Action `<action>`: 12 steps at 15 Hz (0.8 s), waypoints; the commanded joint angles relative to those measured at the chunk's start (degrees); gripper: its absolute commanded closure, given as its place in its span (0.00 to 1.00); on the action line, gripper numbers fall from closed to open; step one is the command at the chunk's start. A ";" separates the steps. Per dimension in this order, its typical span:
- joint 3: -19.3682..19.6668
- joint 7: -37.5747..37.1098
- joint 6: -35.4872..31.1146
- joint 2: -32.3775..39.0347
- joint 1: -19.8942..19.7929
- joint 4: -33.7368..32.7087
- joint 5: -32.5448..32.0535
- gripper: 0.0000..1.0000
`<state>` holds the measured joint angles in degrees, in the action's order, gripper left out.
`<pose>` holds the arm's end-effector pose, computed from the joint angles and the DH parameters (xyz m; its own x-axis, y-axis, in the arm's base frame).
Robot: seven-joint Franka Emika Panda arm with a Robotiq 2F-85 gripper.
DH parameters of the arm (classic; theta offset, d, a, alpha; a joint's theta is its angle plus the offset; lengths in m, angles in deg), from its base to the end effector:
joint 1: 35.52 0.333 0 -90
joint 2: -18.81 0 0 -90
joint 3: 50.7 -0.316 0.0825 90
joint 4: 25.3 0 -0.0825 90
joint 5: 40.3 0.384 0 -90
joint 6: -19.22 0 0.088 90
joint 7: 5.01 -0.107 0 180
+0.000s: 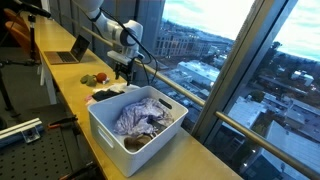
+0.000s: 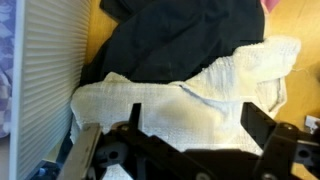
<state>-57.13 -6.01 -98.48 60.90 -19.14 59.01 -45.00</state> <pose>0.6538 0.2563 0.2340 0.9106 0.3865 -0.1463 0.3899 -0.9208 -0.0063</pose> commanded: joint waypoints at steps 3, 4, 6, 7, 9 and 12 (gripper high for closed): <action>0.59 0.17 0.69 6.78 1.45 -5.75 -3.78 0.00; 0.64 0.26 0.33 7.92 1.67 -6.12 -4.38 0.00; 0.46 0.29 -0.10 10.42 1.99 -6.60 -4.73 0.00; 0.39 0.18 -0.08 11.49 2.17 -6.71 -4.73 0.00; -0.29 -0.16 0.54 12.71 2.25 -5.88 -3.64 0.00; -1.95 0.55 2.07 12.19 2.54 -4.02 -2.33 0.00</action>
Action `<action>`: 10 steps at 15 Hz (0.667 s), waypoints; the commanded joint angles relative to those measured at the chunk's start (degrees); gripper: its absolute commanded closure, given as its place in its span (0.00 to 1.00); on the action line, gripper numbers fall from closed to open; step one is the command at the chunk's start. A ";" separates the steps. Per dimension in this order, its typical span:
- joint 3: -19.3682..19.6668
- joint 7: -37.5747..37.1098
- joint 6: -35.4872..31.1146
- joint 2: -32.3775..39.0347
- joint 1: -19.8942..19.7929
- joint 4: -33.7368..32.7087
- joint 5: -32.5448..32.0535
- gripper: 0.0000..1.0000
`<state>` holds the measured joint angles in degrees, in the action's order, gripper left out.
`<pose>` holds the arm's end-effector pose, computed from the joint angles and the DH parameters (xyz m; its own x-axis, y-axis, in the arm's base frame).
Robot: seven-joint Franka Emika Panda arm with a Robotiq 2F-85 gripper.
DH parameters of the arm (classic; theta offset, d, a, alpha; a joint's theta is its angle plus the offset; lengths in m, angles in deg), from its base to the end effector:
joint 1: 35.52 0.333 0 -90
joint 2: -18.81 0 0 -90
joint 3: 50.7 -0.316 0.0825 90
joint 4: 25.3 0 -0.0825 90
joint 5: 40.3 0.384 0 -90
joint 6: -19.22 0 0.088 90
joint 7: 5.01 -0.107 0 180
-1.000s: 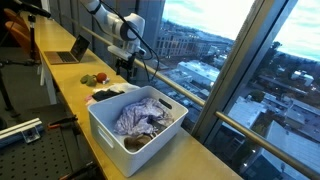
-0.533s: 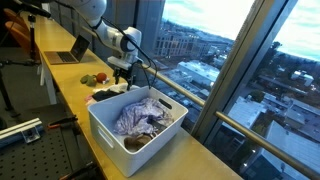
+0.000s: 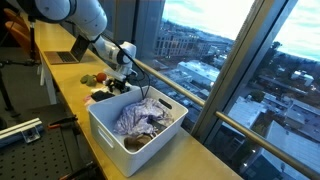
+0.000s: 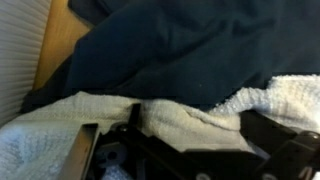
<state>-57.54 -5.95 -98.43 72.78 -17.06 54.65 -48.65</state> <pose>0.6359 0.2770 0.1209 0.8563 0.4388 -0.2725 0.4594 -0.8881 0.0136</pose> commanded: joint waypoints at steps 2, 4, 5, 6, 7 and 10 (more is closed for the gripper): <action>-1.98 0.42 3.29 0.52 0.69 0.01 1.46 0.00; -2.36 0.46 4.44 0.70 0.75 -0.22 1.70 0.00; -2.39 0.39 5.00 0.71 0.74 -0.33 1.81 0.16; -2.42 0.37 5.39 0.78 0.72 -0.53 1.89 0.28; -2.42 0.44 5.65 0.63 0.68 -0.54 1.89 0.34; -2.38 0.41 5.98 0.46 0.60 -0.58 1.97 0.56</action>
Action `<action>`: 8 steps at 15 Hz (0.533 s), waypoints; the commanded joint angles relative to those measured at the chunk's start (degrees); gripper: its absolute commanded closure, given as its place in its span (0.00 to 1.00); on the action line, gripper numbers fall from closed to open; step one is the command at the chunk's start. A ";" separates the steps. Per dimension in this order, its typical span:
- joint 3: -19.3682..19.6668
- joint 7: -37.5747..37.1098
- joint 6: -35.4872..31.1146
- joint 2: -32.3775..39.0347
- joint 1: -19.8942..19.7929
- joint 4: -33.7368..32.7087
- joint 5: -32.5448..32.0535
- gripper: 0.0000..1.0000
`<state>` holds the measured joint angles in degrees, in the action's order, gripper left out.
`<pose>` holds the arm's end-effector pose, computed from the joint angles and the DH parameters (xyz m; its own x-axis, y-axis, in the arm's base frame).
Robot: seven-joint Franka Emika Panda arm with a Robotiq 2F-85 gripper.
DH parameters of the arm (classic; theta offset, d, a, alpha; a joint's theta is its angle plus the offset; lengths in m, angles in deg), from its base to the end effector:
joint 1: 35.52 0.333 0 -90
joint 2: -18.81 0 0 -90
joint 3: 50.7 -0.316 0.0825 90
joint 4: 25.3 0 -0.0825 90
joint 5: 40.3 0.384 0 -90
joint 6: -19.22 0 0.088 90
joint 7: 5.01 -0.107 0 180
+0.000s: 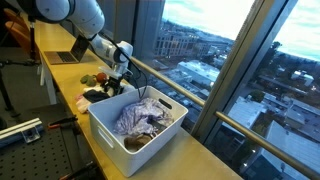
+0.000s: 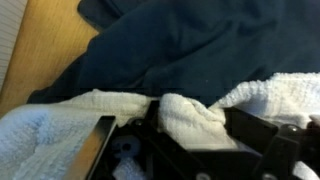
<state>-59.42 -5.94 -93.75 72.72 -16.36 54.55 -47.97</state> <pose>0.6162 0.2979 0.1200 0.8203 0.4571 -0.3436 0.4804 -0.8768 -0.0197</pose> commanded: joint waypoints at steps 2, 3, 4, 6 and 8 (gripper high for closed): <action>-0.49 0.46 1.64 0.30 -0.35 -0.34 1.43 0.71; -0.51 0.55 1.73 0.02 -0.57 -0.13 1.55 0.77; -0.51 0.56 1.89 -0.26 -0.73 -0.04 1.66 0.86; -0.51 0.48 2.25 -1.20 -0.96 0.14 1.82 1.00; -0.46 0.39 2.82 -2.63 -1.16 0.09 1.92 0.96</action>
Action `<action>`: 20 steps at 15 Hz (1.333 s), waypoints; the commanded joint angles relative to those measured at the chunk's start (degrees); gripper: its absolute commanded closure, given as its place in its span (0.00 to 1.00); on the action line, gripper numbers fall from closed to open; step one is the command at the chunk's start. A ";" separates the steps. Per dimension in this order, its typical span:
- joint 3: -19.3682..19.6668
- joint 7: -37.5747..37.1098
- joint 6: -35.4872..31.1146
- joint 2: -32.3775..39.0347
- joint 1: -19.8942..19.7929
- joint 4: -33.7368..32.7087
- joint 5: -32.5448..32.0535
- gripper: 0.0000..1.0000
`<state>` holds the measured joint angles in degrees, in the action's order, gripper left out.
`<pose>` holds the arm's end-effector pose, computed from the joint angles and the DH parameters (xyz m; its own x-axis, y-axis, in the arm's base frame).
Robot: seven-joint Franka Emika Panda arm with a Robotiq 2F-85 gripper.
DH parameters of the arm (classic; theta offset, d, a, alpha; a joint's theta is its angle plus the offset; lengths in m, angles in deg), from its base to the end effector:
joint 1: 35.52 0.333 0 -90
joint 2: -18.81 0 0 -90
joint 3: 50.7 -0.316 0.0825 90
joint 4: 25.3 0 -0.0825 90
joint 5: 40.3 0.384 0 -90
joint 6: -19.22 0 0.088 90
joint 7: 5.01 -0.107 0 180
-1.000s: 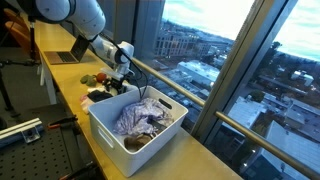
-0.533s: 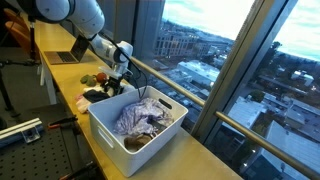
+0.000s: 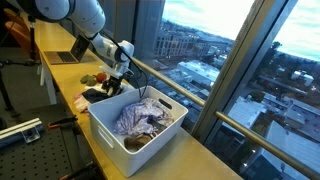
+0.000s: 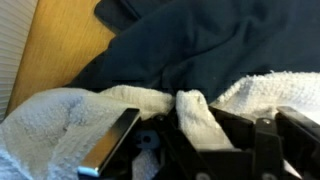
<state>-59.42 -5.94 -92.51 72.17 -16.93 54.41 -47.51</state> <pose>0.6191 0.2918 0.1265 0.8235 0.4442 -0.3529 0.4669 -0.8840 -0.0235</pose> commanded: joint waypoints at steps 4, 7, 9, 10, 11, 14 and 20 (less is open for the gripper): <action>-0.05 0.17 2.94 -6.99 -1.25 -0.09 1.31 1.00; 0.55 -0.25 2.10 -13.06 -2.81 0.48 1.50 1.00; 0.99 -0.76 1.23 -17.20 -4.19 0.84 1.90 1.00; 1.26 -0.93 1.16 -19.26 -4.93 0.88 2.13 1.00; 1.57 -1.33 0.93 -21.44 -5.59 1.08 2.33 1.00; 2.42 -2.16 0.53 -27.65 -7.91 1.22 3.08 1.00; 5.18 -3.02 2.06 -39.31 -12.33 0.19 3.45 1.00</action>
<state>-55.50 -8.22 -91.52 38.84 -27.55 53.65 -45.00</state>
